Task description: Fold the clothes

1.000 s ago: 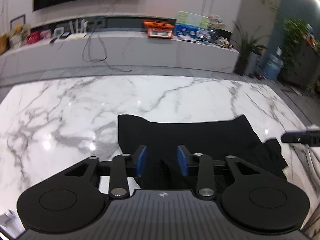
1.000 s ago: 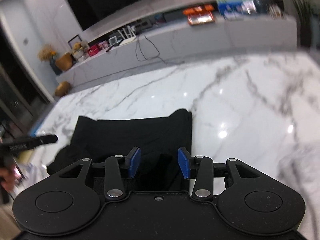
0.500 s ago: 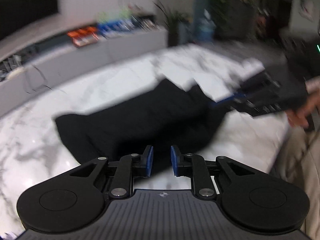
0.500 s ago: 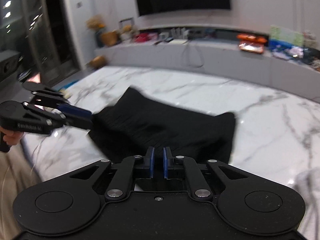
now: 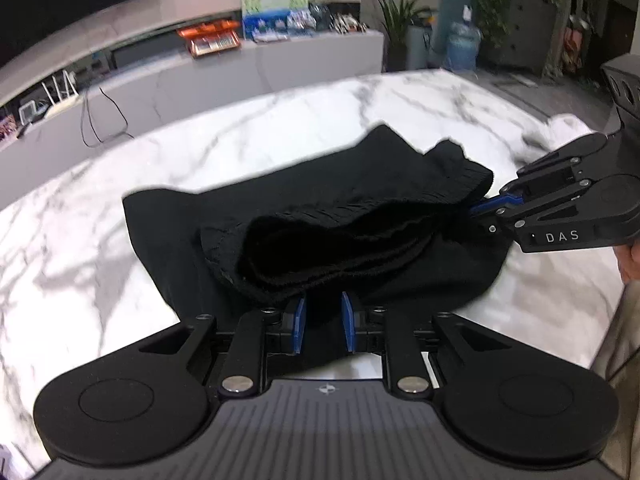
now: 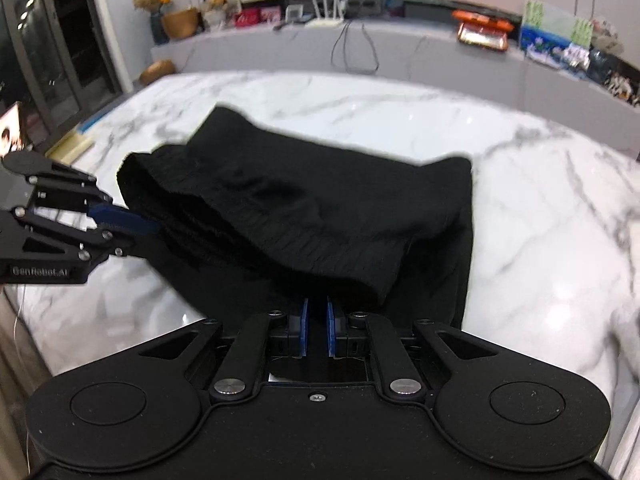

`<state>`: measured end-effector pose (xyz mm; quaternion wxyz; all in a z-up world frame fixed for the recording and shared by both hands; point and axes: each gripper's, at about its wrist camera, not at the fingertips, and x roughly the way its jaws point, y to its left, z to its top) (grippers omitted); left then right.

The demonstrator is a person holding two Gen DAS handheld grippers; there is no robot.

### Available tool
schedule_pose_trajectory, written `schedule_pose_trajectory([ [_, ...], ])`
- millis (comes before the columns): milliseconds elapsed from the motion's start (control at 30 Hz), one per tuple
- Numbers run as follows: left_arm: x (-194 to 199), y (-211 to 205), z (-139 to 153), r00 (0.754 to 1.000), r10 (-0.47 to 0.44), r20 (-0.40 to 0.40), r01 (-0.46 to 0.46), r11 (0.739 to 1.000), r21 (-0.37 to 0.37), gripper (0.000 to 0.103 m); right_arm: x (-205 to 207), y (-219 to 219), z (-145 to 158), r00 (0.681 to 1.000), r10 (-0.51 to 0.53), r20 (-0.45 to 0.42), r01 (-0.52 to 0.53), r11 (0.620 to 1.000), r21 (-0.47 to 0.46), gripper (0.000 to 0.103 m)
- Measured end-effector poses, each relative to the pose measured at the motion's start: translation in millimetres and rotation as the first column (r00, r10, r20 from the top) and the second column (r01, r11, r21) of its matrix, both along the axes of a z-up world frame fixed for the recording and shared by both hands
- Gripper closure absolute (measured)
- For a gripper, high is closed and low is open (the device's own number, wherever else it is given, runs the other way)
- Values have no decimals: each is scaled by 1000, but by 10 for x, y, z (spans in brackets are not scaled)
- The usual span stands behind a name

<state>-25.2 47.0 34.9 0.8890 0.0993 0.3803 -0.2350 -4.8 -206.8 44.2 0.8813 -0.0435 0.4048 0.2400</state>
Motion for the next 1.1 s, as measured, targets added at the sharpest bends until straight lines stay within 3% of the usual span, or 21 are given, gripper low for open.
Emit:
schedule_pose_trajectory([
  [200,326,97,72,993,114,37,-110,989,-94,85,278,-32,108,995,-82,54,80,996,37,95],
  [400,542,244,43,973,229,2,-226,961,-158,84,429,-163,200,977,-180,112,169,980,103,94],
  [567,529,259,60,973,231,23,-225,963,-146,83,388,-164,236,985,-119,124,105,987,118,91],
  [667,527,243,42,971,236,35,-231,966,-115,83,417,-41,151,996,-43,76,38,996,76,86],
  [733,528,255,33,970,242,27,-239,966,-100,83,407,5,122,996,-36,79,34,999,28,82],
  [800,528,281,17,968,252,8,-250,964,-88,82,407,32,76,994,-38,100,42,999,-34,71],
  [900,534,310,-28,966,257,-17,-258,964,-63,82,423,-30,39,993,-47,105,53,997,-55,67],
  [1100,513,340,-149,967,248,-61,-249,968,-11,82,640,-204,-161,998,-57,38,57,998,3,63],
])
